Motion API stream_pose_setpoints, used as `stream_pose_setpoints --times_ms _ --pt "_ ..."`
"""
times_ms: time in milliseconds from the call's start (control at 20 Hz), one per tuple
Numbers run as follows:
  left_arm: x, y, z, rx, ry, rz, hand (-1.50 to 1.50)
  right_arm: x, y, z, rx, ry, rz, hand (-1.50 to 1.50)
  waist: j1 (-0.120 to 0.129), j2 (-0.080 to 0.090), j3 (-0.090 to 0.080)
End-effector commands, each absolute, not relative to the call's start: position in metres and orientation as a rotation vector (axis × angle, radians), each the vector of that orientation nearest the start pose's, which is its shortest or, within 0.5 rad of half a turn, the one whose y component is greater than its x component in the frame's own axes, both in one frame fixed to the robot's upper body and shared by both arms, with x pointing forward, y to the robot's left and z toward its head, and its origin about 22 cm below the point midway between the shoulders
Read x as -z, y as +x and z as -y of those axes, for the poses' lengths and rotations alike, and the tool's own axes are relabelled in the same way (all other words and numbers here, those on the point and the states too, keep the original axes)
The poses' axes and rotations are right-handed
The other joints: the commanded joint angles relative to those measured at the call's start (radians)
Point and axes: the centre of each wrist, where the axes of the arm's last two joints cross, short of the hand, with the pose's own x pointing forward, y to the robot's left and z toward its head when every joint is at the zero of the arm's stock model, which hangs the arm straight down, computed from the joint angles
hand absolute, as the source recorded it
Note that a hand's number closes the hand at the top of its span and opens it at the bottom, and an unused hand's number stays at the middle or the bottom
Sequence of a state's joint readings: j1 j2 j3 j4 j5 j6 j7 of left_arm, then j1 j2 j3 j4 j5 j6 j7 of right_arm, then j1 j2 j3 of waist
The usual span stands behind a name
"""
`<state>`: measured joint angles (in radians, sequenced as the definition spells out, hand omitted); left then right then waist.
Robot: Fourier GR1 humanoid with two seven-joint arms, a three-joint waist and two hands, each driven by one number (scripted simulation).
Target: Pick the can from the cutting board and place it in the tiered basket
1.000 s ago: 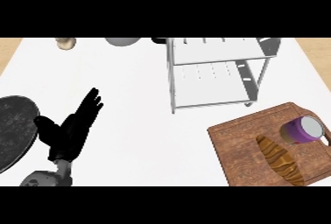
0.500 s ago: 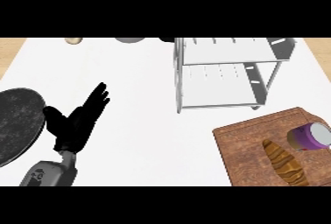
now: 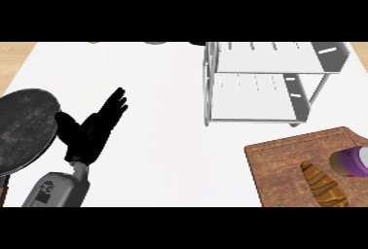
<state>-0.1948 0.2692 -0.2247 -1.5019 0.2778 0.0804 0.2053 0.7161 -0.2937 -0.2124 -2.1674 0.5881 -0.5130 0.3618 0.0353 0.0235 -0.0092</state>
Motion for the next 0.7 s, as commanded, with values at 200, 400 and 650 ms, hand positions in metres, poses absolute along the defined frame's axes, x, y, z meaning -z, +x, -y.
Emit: stream_pose_setpoints --times_ms 200,400,650 --pt "-0.027 0.283 -0.205 0.201 -0.158 1.389 0.0 -0.095 0.119 0.291 -0.03 -1.386 0.901 -1.5 0.025 -0.003 0.004" --pt "-0.019 0.287 -0.218 0.174 -0.129 1.393 0.0 -0.095 0.153 0.271 -0.07 -1.409 0.764 -1.5 -0.003 -0.013 0.006" --pt "-0.026 0.276 -0.22 0.156 -0.139 1.391 0.0 -0.093 0.196 0.244 -0.102 -1.368 0.725 -1.5 -0.024 -0.022 0.009"
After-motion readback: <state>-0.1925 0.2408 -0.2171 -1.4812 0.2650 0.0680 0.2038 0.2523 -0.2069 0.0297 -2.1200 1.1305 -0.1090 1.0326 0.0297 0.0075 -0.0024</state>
